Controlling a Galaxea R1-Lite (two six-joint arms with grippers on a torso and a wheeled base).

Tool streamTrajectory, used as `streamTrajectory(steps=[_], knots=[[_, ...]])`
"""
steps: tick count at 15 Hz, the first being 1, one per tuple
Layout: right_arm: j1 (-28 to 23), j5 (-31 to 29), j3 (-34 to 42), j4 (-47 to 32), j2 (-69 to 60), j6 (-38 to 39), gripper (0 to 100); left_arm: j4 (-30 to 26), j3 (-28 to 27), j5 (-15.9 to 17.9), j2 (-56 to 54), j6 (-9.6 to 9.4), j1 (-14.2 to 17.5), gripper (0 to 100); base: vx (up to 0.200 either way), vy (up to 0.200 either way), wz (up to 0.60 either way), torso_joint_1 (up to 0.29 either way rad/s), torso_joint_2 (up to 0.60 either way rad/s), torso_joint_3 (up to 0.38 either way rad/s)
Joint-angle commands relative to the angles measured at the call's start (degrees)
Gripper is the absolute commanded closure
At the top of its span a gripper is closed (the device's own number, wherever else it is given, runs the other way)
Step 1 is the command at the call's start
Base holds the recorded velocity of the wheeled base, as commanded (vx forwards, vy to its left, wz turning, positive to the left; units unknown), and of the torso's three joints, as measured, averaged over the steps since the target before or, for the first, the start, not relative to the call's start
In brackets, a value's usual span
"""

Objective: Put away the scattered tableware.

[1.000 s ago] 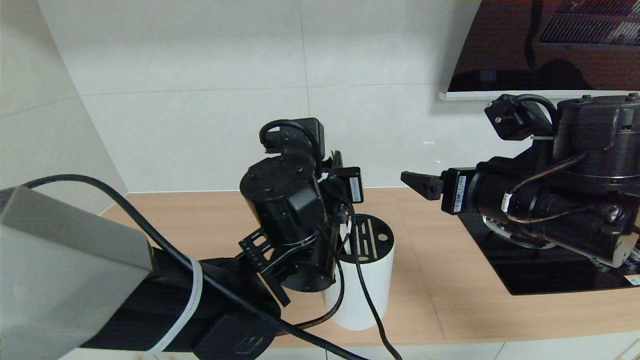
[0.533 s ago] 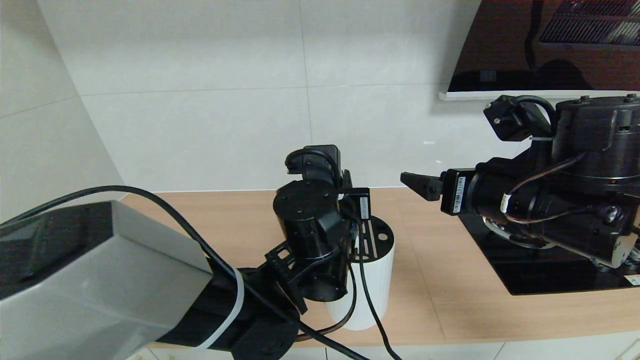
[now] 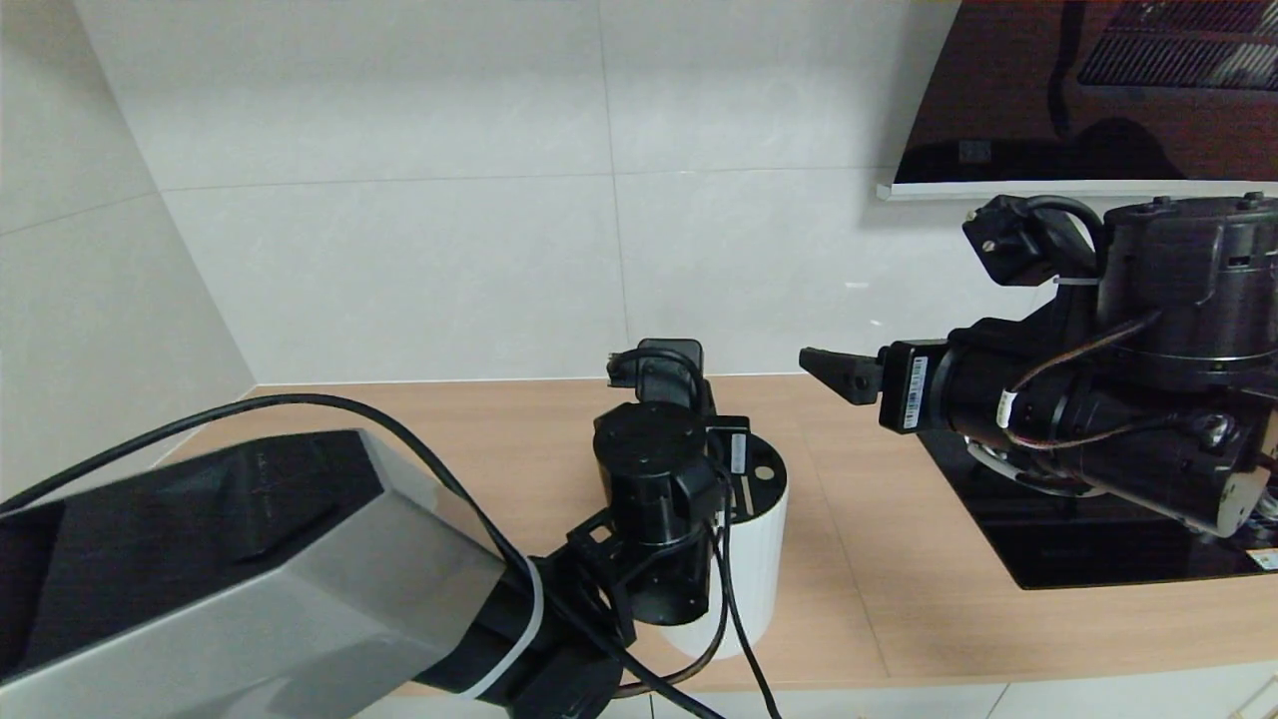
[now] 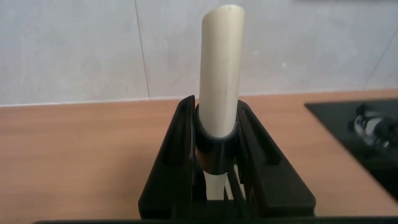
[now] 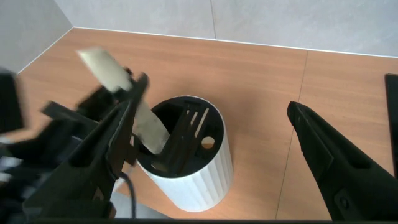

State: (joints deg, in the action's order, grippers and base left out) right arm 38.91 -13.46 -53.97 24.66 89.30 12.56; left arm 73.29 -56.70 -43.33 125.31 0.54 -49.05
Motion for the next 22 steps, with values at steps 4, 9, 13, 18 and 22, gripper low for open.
streamTrajectory(steps=[4,9,13,18,22], knots=[[0.02,0.01,0.09,0.04,0.09,0.01,0,4.14,0.01,0.00,6.00,-2.29,0.01,100,0.000,0.000,0.00,0.000,0.00,0.000],[0.02,0.01,0.09,0.04,0.00,0.01,0,4.14,0.18,-0.09,6.44,-2.47,0.10,100,0.000,0.000,0.00,0.000,0.00,0.000],[0.02,0.01,0.09,0.04,0.00,0.01,0,4.23,0.18,-0.09,6.35,-2.47,0.10,0,0.000,0.000,0.00,0.000,0.00,0.000],[0.02,0.01,0.09,0.12,-0.09,0.01,0,4.76,1.77,-0.09,4.60,-2.82,0.19,0,0.000,0.000,0.00,0.000,0.00,0.000],[0.02,0.01,0.35,0.21,-0.53,0.01,0,5.72,7.92,2.72,-5.07,-5.37,0.10,0,0.000,0.000,0.00,0.000,0.00,0.000]])
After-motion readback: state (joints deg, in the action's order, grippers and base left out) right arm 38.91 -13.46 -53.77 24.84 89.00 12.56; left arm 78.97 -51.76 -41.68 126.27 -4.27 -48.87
